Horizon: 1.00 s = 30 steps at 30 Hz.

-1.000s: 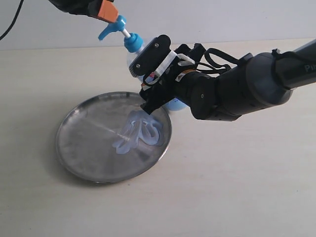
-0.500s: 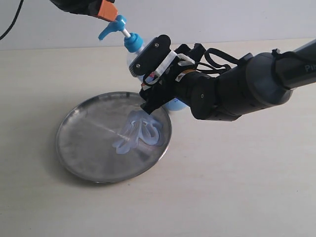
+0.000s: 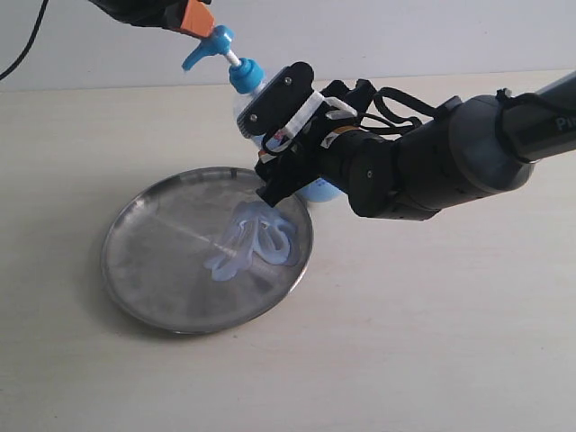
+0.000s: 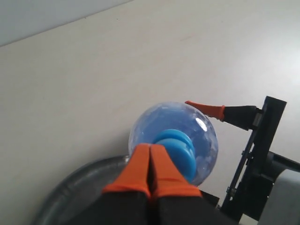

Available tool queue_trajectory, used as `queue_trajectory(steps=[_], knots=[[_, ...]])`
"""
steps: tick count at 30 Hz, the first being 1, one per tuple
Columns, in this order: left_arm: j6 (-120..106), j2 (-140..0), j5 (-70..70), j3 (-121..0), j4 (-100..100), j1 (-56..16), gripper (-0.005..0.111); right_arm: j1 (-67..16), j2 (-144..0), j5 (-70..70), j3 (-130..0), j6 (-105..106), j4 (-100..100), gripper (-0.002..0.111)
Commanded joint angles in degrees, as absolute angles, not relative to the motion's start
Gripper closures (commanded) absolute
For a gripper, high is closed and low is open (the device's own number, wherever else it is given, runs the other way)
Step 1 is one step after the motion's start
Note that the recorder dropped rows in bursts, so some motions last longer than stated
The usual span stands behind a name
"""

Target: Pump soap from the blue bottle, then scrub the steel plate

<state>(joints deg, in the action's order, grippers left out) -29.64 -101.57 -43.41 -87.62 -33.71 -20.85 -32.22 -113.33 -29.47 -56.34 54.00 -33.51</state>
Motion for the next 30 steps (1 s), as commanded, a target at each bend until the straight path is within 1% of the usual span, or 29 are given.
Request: queue_trajectory(steps=[1,9,30], knots=[[-30.0,-102.7,-45.2,-87.3,-34.1,-21.1,0.107,-32.2,-113.0,-31.0,-56.4,53.8,-32.0,0.108],[-30.3,-102.7,-51.4,-90.8,-34.3,-21.1,0.107,-32.2,-113.0,-31.0,-56.4,53.8,-32.0,0.108],[-30.4,-102.7,-51.3,-90.8,-32.7,-21.1,0.107,-32.2,-113.0,-30.1,-56.4,53.8,-30.9,0.108]])
